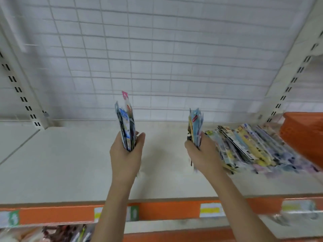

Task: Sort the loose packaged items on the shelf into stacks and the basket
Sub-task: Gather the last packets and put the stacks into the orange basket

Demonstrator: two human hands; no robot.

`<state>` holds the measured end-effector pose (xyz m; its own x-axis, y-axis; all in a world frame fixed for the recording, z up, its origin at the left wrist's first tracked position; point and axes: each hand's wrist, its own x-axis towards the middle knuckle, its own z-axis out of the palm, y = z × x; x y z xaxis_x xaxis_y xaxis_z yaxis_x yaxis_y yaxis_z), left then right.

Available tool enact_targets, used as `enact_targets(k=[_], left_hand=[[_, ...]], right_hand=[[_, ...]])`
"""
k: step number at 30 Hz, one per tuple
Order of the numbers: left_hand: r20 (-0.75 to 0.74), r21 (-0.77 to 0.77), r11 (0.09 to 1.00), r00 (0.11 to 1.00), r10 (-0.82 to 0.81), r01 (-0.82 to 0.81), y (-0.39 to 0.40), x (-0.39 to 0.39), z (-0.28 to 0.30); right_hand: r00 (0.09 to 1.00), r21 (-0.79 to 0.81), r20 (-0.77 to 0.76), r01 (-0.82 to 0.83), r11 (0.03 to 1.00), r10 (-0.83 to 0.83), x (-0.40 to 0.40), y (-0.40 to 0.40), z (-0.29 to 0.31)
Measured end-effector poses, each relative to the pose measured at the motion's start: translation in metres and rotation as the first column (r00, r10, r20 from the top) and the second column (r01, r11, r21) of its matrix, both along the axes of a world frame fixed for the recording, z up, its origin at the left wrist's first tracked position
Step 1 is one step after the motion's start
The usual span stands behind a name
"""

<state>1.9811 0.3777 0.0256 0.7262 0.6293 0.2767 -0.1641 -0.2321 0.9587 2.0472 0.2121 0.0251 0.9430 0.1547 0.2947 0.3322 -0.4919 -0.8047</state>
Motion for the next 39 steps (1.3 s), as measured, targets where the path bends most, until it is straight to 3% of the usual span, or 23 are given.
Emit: enact_targets(k=[5, 17, 22, 30, 35, 39], left_hand=[[-0.080, -0.010, 0.995, 0.992, 0.097, -0.098, -0.054, 0.010, -0.025], [-0.222, 0.129, 0.963, 0.940, 0.260, -0.236, -0.050, 0.021, -0.042], [-0.250, 0.108, 0.967, 0.935, 0.251, -0.231, -0.055, 0.028, -0.034], [-0.224, 0.171, 0.959, 0.939, 0.260, -0.224, -0.135, 0.046, -0.006], [-0.193, 0.198, 0.943, 0.933, 0.303, -0.266, -0.228, 0.060, 0.001], [-0.146, 0.167, 0.957, 0.954, 0.262, -0.237, -0.305, 0.074, 0.005]], right_hand=[[0.996, 0.196, -0.041, -0.073, 0.978, 0.083, 0.012, -0.032, -0.018], [0.979, 0.184, -0.191, -0.037, 0.982, 0.072, 0.023, -0.038, -0.043], [0.992, 0.125, -0.107, -0.060, 0.990, 0.074, 0.038, -0.063, -0.022], [1.000, 0.235, 0.013, -0.010, 0.972, 0.007, 0.072, -0.166, 0.031], [0.991, 0.127, 0.134, -0.009, 0.992, -0.008, 0.084, -0.270, 0.056], [0.988, 0.116, 0.140, 0.046, 0.992, -0.062, 0.098, -0.351, 0.072]])
